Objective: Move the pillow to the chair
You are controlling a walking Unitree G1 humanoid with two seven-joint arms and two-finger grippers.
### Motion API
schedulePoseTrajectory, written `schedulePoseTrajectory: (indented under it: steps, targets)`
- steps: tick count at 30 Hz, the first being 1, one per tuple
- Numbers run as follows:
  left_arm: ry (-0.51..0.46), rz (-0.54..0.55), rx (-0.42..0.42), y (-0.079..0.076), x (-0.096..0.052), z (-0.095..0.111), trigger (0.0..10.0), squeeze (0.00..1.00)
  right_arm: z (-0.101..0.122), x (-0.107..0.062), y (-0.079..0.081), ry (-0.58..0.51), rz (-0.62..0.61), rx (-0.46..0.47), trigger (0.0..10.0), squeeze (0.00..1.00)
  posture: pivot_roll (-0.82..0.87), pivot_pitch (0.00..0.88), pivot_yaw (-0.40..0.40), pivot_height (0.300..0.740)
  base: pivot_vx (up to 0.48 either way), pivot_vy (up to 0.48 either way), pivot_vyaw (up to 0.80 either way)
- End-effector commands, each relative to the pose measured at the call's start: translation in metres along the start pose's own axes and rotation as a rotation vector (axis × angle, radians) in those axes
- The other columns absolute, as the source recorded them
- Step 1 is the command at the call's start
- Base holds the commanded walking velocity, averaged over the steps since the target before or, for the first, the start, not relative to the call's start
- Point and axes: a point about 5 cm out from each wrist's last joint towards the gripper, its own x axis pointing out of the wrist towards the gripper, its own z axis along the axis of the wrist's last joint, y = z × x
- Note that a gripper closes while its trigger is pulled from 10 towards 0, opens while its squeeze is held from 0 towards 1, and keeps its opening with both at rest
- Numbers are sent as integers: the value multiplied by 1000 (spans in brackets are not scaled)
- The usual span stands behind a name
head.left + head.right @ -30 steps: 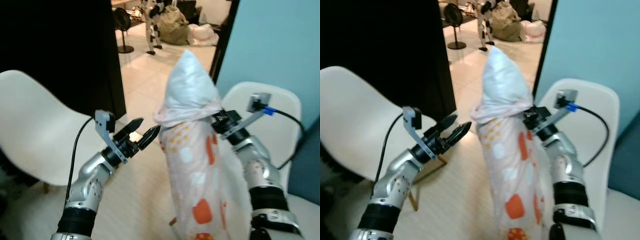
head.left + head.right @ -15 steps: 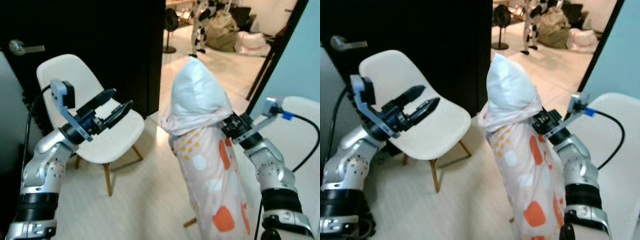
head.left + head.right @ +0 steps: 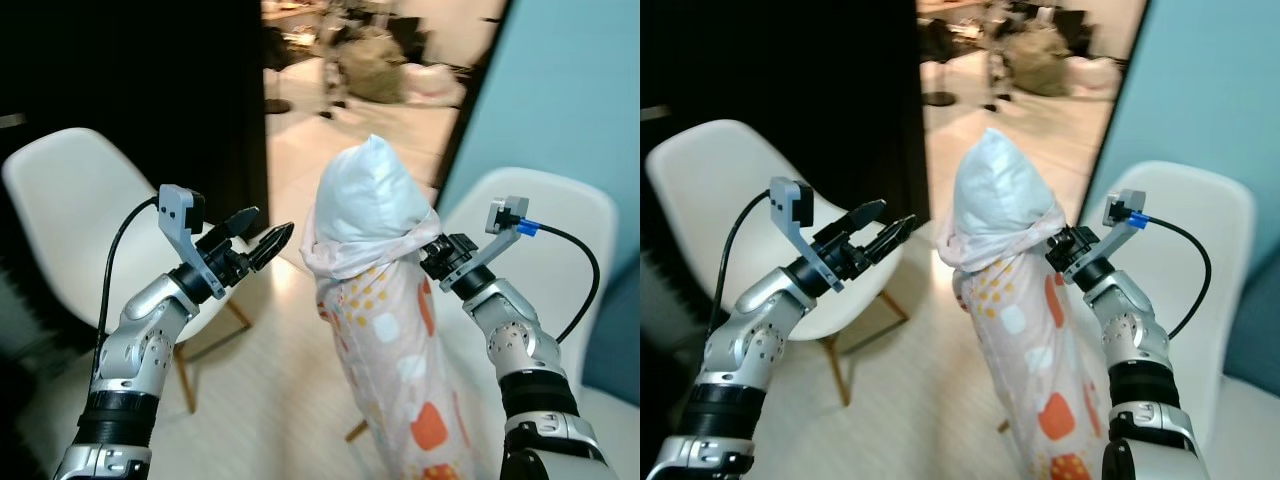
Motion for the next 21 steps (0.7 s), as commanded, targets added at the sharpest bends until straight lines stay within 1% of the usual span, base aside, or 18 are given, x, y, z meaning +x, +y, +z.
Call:
schedulePoseTrajectory:
  steps: [1,2,3,4,5,6,7,8,9,10,11,13,15,16,18,19,20,21]
  targets:
    - [16,-80,51,-3,-2,8,10000,0,14,4,9,-87,76,-12,10000,0,18,0,-20,740,0,0,0]
    - [16,-80,51,-3,-2,8,10000,0,14,4,9,-87,76,-12,10000,0,18,0,-20,740,0,0,0]
    - [32,-122,74,-4,-3,10,10000,0,15,4,14,-86,111,-11,10000,0,15,0,-21,740,0,0,0]
    - [64,-164,122,-4,-4,12,10000,0,15,4,19,-77,159,-7,10000,0,12,0,-21,740,0,0,0]
    - [64,-164,122,-4,-4,12,10000,0,15,4,19,-77,159,-7,10000,0,12,0,-21,740,0,0,0]
    - [88,-191,156,-4,-5,14,10000,0,15,4,23,-70,193,-4,10000,0,11,0,-22,740,0,0,0]
    - [160,-257,271,-3,-5,17,10000,0,13,3,33,-48,278,9,10000,0,7,0,-21,740,0,0,0]
    - [160,-257,271,-3,-5,17,10000,0,13,3,33,-48,278,9,10000,0,7,0,-21,740,0,0,0]
    - [192,-288,319,-2,-4,19,10000,0,12,3,37,-40,312,18,10000,0,7,0,-21,740,0,0,0]
    - [192,-288,319,-2,-4,19,10000,0,12,3,37,-40,312,18,10000,0,7,0,-21,740,0,0,0]
    - [241,-333,387,-2,-4,22,10000,0,11,2,43,-25,366,30,10000,0,4,0,-20,740,0,0,0]
    - [321,-395,510,0,-2,26,10000,0,9,0,50,-5,430,49,10000,0,2,0,-19,740,0,0,0]
    - [370,-441,622,3,2,32,10000,0,7,-2,55,8,475,70,10000,0,2,0,-19,740,0,0,0]
    - [370,-441,622,3,2,32,10000,0,7,-2,55,8,475,70,10000,0,2,0,-19,740,0,0,0]
    - [382,-491,701,1,8,37,10000,0,6,-5,60,23,518,86,10000,0,0,0,-19,740,0,0,0]
    - [388,-546,709,-3,11,39,10000,0,5,-7,62,34,542,91,10000,0,0,0,-19,740,0,0,0]
    - [388,-546,709,-3,11,39,10000,0,5,-7,62,34,542,91,10000,0,0,0,-19,740,0,0,0]
    - [399,-618,693,-10,11,39,10000,0,6,-9,63,36,549,96,10000,0,-4,0,-15,740,0,0,0]
